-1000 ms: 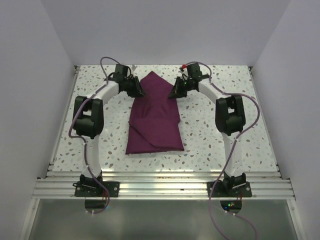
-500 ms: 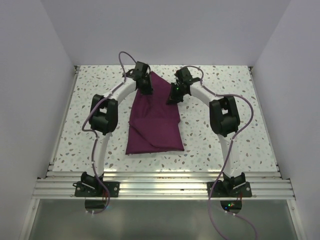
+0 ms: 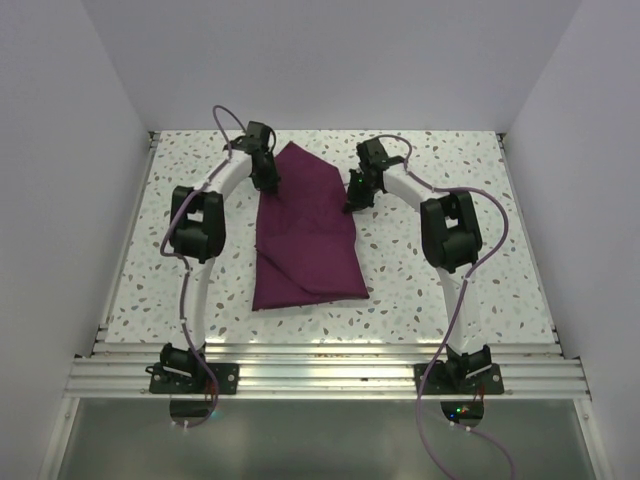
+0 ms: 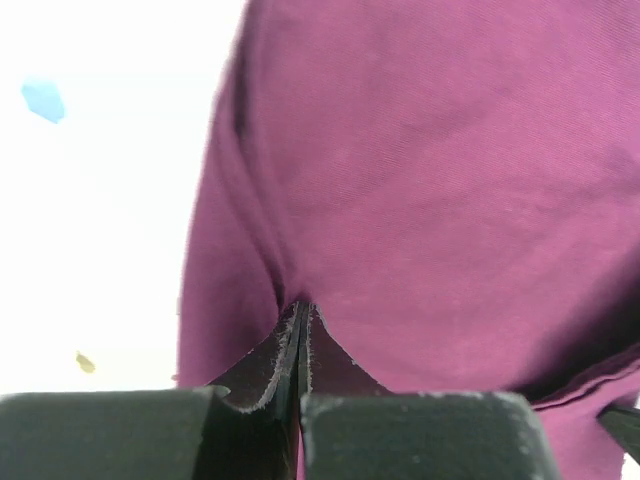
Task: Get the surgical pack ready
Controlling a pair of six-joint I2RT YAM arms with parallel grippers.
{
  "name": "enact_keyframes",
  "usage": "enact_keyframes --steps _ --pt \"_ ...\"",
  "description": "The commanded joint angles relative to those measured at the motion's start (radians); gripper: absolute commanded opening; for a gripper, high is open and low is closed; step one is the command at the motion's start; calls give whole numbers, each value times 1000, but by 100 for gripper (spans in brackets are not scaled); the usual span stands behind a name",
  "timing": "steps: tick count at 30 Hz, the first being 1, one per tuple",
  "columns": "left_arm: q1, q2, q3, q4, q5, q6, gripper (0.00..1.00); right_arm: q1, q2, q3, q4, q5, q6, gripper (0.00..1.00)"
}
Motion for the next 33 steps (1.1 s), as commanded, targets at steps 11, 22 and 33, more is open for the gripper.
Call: enact_keyframes --steps 11,22,33 --pt "69 -56 -47 -117 -94 118 0 -21 37 31 -122 96 -34 0" --pt "119 -33 100 -153 -88 164 9 -21 50 30 -128 72 -64 0" --pt "119 -181 -63 -46 49 126 31 -20 -56 83 -67 -48 -98 0"
